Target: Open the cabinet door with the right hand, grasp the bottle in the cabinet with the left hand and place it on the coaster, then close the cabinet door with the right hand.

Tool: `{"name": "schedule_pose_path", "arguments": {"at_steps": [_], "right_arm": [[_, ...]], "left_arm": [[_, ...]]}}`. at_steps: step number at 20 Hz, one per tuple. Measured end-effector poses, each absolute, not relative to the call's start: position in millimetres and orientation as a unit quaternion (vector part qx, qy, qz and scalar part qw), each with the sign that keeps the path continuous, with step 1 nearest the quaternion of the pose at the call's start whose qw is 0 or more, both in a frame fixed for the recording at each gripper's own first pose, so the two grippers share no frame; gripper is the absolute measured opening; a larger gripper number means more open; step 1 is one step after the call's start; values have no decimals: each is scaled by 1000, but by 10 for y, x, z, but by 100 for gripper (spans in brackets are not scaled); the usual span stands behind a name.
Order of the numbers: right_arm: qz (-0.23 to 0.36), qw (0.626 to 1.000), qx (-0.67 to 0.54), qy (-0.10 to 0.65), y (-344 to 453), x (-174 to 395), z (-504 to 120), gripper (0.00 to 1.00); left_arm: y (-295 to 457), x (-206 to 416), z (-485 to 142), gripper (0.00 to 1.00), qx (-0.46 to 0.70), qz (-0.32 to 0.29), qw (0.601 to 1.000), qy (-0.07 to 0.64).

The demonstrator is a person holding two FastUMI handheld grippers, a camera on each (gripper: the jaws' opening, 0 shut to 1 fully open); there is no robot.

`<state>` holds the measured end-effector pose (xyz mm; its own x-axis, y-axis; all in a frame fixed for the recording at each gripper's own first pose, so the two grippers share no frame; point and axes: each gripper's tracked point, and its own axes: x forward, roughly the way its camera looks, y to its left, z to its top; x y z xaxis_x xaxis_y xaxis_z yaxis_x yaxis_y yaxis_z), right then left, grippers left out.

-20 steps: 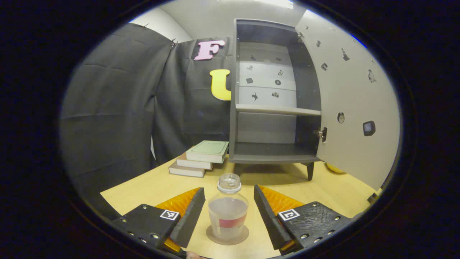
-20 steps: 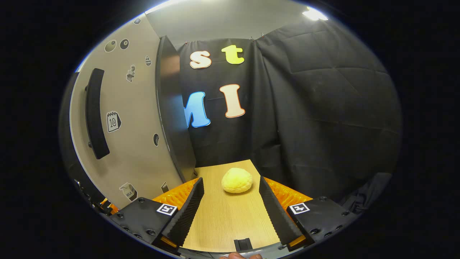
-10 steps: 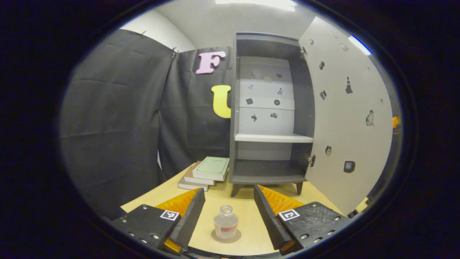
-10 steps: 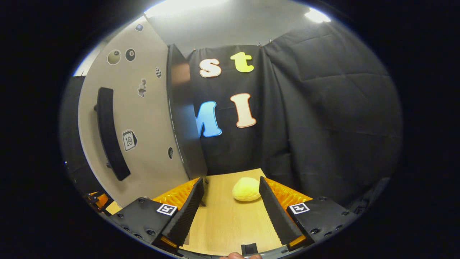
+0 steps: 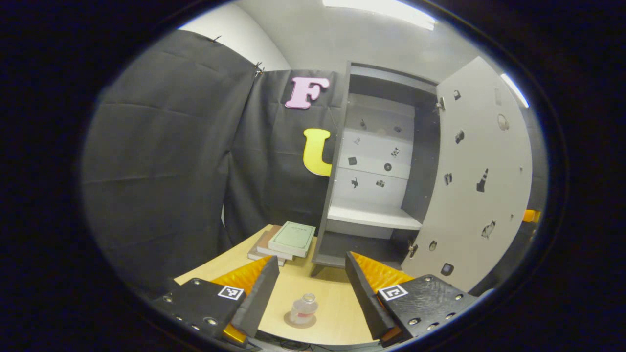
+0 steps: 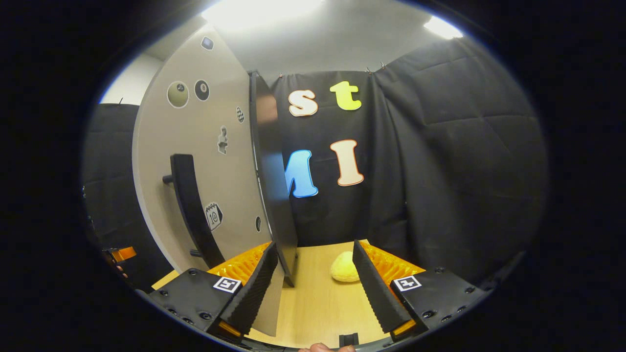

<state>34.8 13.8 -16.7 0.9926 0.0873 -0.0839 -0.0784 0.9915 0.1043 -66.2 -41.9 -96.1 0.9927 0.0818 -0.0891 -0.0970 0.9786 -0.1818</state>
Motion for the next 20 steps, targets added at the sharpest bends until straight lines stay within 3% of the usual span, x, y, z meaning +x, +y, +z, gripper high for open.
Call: {"name": "schedule_pose_path", "arguments": {"at_steps": [11, 16, 19, 20], "right_arm": [[2, 999, 41, 24, 497, 370, 308, 97], [-19, 999, 36, 16, 605, 356, 405, 97], [-19, 1000, 15, 13, 681, 402, 447, 95], [-20, 1000, 9, 13, 721, 415, 447, 87]], "left_arm": [[190, -309, -143, 82, -98, 1, 995, 14], [389, -118, -143, 84, -103, -19, 994, 15], [518, -25, -192, 82, -102, -26, 994, 20], [543, 10, -215, 82, -100, -29, 994, 22]]}}
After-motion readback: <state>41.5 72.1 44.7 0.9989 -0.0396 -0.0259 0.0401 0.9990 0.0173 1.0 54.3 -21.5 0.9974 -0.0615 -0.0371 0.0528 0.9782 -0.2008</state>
